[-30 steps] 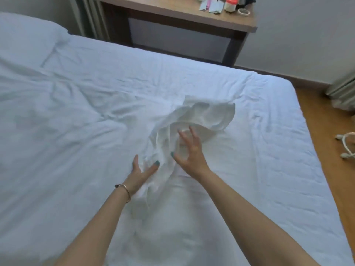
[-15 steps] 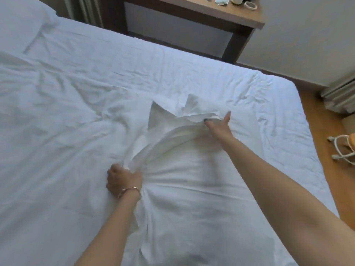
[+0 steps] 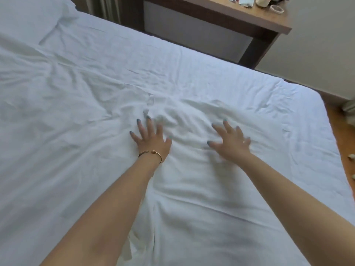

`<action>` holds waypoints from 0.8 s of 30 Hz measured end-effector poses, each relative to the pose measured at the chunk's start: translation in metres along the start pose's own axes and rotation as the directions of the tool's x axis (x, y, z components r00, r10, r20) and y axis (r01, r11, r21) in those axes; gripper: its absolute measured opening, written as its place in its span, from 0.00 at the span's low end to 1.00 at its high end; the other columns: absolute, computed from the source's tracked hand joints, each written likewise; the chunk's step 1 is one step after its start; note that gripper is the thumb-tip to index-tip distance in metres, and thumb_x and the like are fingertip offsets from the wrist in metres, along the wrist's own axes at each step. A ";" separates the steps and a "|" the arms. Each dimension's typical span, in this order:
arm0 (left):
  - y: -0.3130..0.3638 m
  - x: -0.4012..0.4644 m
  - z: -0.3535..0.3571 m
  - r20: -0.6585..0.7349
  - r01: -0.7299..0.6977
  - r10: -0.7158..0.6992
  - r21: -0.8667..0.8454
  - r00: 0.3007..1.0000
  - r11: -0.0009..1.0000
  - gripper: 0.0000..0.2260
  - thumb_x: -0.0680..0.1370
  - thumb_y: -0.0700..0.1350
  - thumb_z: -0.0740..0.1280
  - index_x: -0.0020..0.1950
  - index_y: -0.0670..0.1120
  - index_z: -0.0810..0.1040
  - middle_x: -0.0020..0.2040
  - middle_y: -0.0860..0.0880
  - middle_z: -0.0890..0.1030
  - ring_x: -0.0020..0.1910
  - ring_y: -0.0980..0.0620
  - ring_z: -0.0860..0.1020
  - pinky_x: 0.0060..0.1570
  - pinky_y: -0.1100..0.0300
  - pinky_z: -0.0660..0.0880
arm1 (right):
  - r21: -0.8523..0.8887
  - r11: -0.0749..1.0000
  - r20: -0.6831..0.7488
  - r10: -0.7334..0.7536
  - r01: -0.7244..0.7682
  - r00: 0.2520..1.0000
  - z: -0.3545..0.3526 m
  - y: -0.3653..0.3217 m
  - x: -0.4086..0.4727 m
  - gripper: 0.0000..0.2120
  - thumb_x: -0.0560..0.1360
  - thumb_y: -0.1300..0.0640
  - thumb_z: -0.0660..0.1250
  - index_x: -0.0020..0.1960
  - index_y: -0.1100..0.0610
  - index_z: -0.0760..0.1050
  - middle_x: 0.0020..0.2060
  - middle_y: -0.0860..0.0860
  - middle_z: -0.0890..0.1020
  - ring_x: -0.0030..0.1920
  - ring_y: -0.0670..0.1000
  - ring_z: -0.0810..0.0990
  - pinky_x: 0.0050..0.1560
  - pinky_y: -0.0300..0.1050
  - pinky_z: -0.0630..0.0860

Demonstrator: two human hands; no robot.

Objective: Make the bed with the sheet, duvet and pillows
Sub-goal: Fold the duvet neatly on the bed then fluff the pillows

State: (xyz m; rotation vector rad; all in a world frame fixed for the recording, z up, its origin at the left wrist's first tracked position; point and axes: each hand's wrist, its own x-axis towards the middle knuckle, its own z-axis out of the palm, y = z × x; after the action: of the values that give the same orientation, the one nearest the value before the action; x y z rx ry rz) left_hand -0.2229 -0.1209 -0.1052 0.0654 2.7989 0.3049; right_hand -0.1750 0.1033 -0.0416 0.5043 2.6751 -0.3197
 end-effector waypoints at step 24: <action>0.108 -0.113 0.118 0.068 -0.221 0.219 0.028 0.973 0.975 0.32 0.72 0.70 0.45 0.74 0.68 0.38 0.78 0.49 0.36 0.77 0.47 0.35 0.63 0.23 0.42 | -0.002 0.894 -0.112 0.446 -0.449 0.888 0.132 0.126 -0.159 0.32 0.73 0.26 0.40 0.74 0.31 0.34 0.78 0.51 0.36 0.76 0.61 0.34 0.66 0.75 0.37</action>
State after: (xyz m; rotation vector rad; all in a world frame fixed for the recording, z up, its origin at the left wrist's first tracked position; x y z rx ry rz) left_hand -0.0764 -0.0006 -0.1552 0.3895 2.7351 0.2989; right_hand 0.0553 0.1322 -0.1107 1.1327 2.5574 -0.1198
